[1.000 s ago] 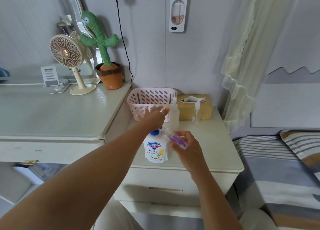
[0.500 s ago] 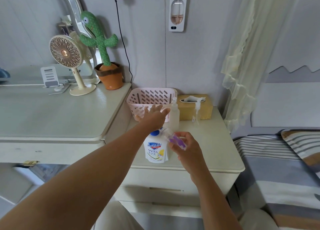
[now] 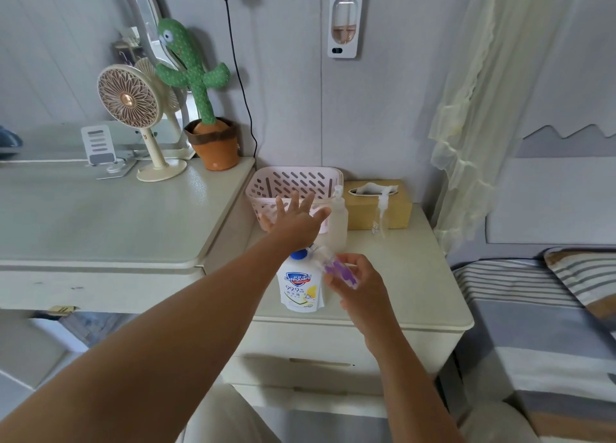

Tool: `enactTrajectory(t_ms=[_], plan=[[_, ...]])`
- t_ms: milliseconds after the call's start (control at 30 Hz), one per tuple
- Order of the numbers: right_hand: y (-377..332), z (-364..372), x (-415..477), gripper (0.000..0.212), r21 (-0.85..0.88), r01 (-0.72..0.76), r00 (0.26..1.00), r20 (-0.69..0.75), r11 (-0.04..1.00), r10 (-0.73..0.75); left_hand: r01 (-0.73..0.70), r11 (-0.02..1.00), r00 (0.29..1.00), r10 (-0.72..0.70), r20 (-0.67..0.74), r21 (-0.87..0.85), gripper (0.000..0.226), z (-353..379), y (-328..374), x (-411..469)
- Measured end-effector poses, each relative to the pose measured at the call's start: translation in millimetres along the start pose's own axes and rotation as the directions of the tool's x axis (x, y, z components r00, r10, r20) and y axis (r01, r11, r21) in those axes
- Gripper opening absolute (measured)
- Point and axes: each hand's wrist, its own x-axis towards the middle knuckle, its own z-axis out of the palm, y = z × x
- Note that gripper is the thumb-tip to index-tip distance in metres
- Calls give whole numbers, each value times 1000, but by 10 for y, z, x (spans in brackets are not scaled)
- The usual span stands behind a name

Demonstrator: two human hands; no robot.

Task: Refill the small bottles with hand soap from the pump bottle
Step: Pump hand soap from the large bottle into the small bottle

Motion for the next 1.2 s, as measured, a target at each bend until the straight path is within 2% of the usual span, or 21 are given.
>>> enactTrajectory(t_ms=[67, 167, 300, 400, 633, 833, 1000, 1200], plan=[[-36, -5, 10, 32, 0, 9, 1000, 1, 1000, -9, 40, 995, 999, -42, -28, -89, 58, 36, -72, 157], [-57, 0, 26, 31, -14, 16, 1000, -7, 1000, -16, 14, 998, 998, -17, -55, -64, 60, 52, -90, 236], [-4, 22, 8, 32, -28, 23, 1000, -2, 999, -23, -18, 990, 999, 12, -48, -137, 60, 164, -172, 282], [21, 26, -15, 31, -14, 4, 1000, 2, 1000, -4, -13, 993, 1000, 10, -22, -120, 61, 229, -193, 304], [-57, -7, 22, 33, -27, 37, 999, 6, 999, -37, -1, 997, 998, -4, -61, -74, 63, 95, -145, 330], [1, 22, 4, 28, -16, 27, 1000, 0, 999, -27, 20, 991, 997, -30, -76, -129, 61, 206, -174, 306], [-9, 0, -20, 27, -8, 15, 1000, 11, 1000, -15, 14, 994, 997, -22, -77, -110, 59, 220, -174, 309], [-68, -29, 1, 29, -29, 54, 998, 10, 998, -54, 3, 993, 998, -10, -65, -121, 60, 126, -139, 337]])
